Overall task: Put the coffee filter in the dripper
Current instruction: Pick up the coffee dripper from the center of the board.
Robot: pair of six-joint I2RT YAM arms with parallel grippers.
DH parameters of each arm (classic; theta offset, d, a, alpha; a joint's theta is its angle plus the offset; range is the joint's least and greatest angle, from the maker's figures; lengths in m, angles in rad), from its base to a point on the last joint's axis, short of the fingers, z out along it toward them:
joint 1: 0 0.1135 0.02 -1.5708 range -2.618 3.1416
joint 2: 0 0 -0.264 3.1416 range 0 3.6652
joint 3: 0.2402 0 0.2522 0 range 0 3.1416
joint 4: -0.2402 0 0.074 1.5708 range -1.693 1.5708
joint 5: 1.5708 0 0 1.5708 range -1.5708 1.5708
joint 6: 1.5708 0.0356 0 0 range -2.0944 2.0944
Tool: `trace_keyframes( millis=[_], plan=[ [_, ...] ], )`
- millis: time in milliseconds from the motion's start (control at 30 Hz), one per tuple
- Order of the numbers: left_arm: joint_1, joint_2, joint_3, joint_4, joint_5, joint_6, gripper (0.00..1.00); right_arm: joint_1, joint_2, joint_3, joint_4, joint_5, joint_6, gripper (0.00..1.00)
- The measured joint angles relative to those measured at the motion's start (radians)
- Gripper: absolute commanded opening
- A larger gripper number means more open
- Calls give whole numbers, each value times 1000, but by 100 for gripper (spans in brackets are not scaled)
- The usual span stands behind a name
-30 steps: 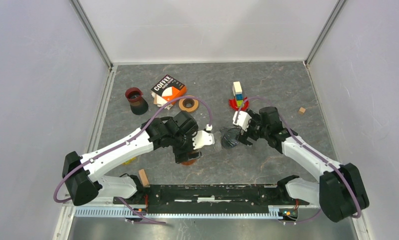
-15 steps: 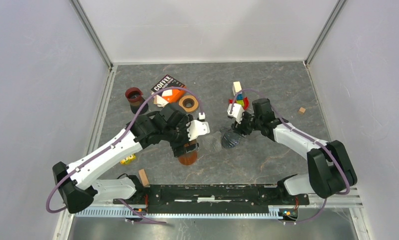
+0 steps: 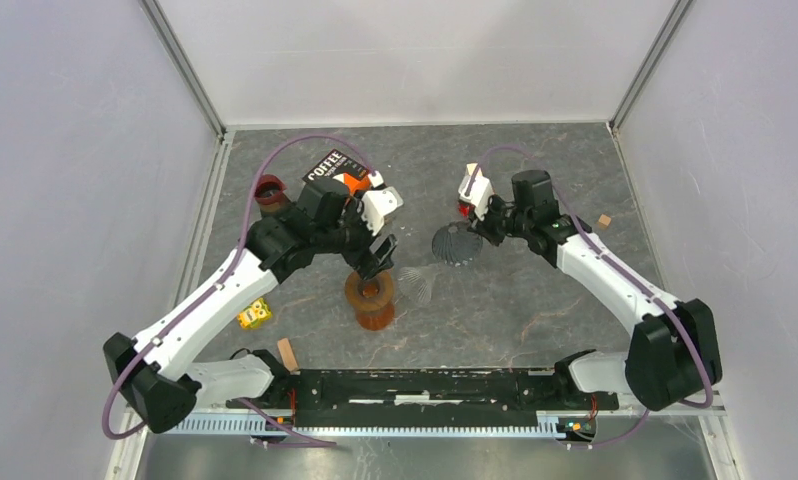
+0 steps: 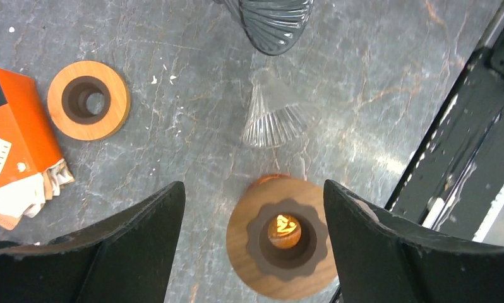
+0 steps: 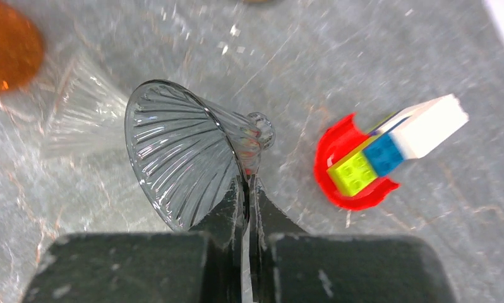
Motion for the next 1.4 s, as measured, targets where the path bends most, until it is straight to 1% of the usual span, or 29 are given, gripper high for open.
trace_keyframes(
  millis=[200, 367, 500, 633, 767, 867, 1000, 1100, 1133, 1167, 1200, 1233, 1267, 1300, 1367, 1400],
  plan=[
    [1, 116, 56, 94, -3, -111, 88, 0, -39, 119, 0, -4, 116, 0],
    [1, 195, 112, 172, -6, -190, 87, 0, -43, 145, 13, -8, 226, 0],
    [1, 226, 129, 232, -21, -248, 80, 0, -42, 145, 15, -18, 311, 0],
    [1, 255, 144, 282, -31, -271, 73, 0, -42, 145, 28, -42, 377, 0],
    [1, 295, 159, 319, -30, -292, 61, 0, -42, 145, 43, -69, 422, 0],
    [1, 341, 190, 328, -27, -305, 56, 0, -42, 145, 58, -84, 445, 0],
    [1, 382, 213, 333, -27, -309, 41, 0, -42, 145, 68, -102, 466, 0],
    [1, 392, 213, 332, -27, -312, 27, 0, -43, 145, 71, -113, 474, 0],
    [1, 393, 213, 332, -26, -313, 18, 0, -43, 145, 74, -116, 476, 0],
    [1, 393, 213, 332, -26, -315, 13, 0, -43, 145, 76, -117, 479, 0],
    [1, 393, 213, 332, -27, -316, 3, 0, -43, 145, 79, -117, 483, 0],
    [1, 393, 213, 328, -29, -311, 2, 0, -44, 145, 85, -121, 491, 0],
    [0, 395, 213, 320, -29, -309, 2, 0, -47, 145, 92, -125, 497, 4],
    [-2, 399, 213, 312, -29, -310, 2, 0, -50, 145, 97, -126, 501, 11],
    [-3, 404, 224, 294, -26, -311, 2, 0, -57, 145, 89, -127, 497, 34],
    [-3, 406, 235, 280, -26, -311, 2, 0, -59, 146, 87, -130, 491, 51]
  ],
)
